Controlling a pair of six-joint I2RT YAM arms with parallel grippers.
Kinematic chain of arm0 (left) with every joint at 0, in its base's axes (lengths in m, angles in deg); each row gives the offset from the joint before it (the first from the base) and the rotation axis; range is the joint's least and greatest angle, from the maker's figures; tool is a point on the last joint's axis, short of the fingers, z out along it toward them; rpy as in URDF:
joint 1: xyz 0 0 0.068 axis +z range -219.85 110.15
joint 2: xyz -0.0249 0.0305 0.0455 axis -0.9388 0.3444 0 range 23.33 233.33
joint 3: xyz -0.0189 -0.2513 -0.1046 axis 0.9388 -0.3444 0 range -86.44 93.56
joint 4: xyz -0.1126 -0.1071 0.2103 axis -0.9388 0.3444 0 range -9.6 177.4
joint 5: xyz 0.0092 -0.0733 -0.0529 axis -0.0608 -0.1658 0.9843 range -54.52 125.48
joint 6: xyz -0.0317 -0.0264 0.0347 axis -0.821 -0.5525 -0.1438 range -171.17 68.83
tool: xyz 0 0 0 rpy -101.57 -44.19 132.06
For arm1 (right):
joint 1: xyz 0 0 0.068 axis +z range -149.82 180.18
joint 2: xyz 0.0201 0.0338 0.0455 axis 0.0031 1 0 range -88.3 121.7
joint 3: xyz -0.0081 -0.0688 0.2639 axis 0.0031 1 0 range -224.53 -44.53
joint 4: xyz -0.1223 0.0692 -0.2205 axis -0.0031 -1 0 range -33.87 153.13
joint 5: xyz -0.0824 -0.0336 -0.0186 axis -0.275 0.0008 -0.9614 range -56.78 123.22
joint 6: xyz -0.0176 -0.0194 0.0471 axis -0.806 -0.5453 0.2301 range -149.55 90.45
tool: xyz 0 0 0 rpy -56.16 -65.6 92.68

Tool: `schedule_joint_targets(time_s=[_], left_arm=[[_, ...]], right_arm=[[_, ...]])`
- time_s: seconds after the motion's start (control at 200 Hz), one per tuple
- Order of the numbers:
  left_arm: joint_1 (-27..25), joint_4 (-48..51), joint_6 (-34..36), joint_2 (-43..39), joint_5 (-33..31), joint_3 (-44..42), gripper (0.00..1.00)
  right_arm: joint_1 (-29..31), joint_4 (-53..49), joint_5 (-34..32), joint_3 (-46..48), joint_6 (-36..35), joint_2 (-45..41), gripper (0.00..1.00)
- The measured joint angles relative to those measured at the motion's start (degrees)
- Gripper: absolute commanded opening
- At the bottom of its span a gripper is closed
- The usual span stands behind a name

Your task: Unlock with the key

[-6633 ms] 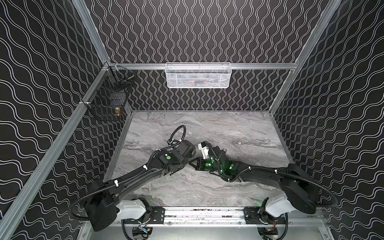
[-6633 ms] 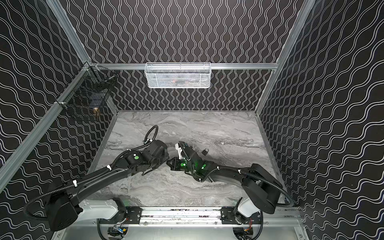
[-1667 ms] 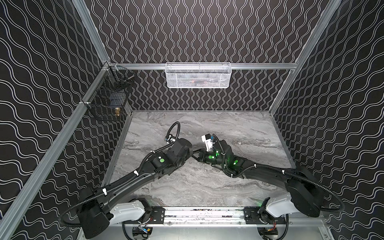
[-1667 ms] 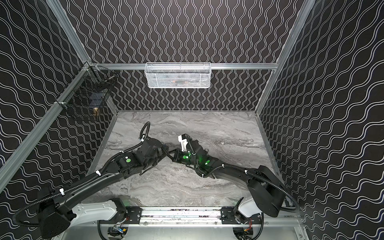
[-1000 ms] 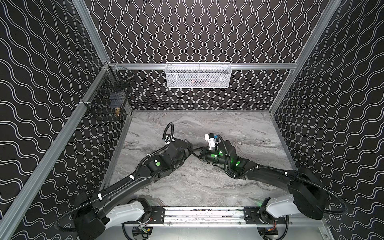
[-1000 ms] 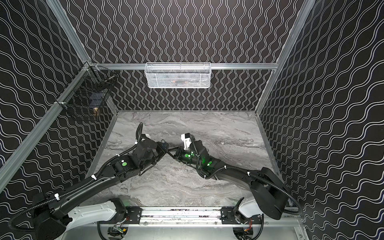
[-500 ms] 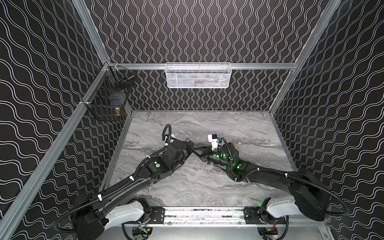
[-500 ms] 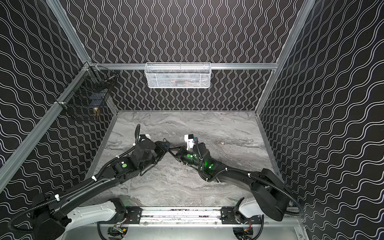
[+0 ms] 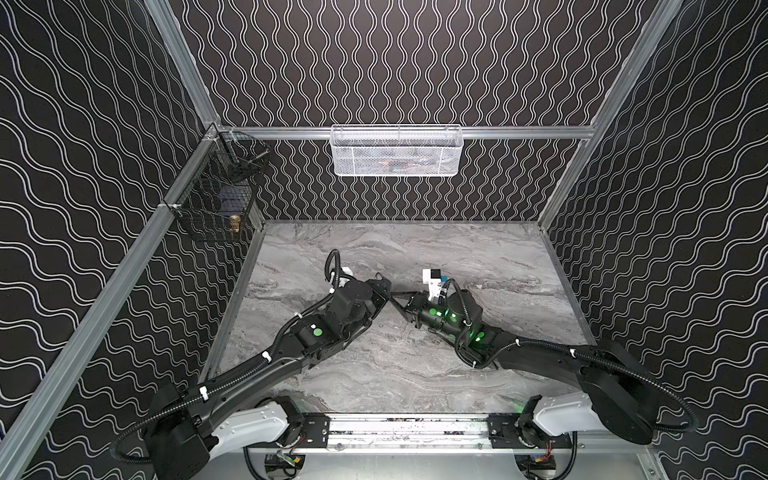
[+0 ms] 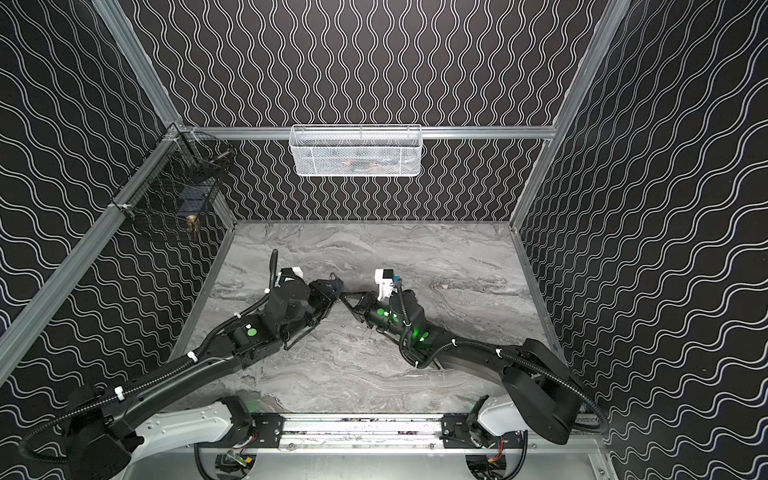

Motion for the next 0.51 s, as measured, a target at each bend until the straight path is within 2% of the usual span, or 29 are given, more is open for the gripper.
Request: schedule_joint_targets(time_s=[0.505], left_arm=[[0.02, -4.35, -1.81, 1.38, -0.9, 0.11, 0.0]], right_arm=[[0.22, 5.07, -3.69, 0.37, 0.11, 0.87, 0.0]])
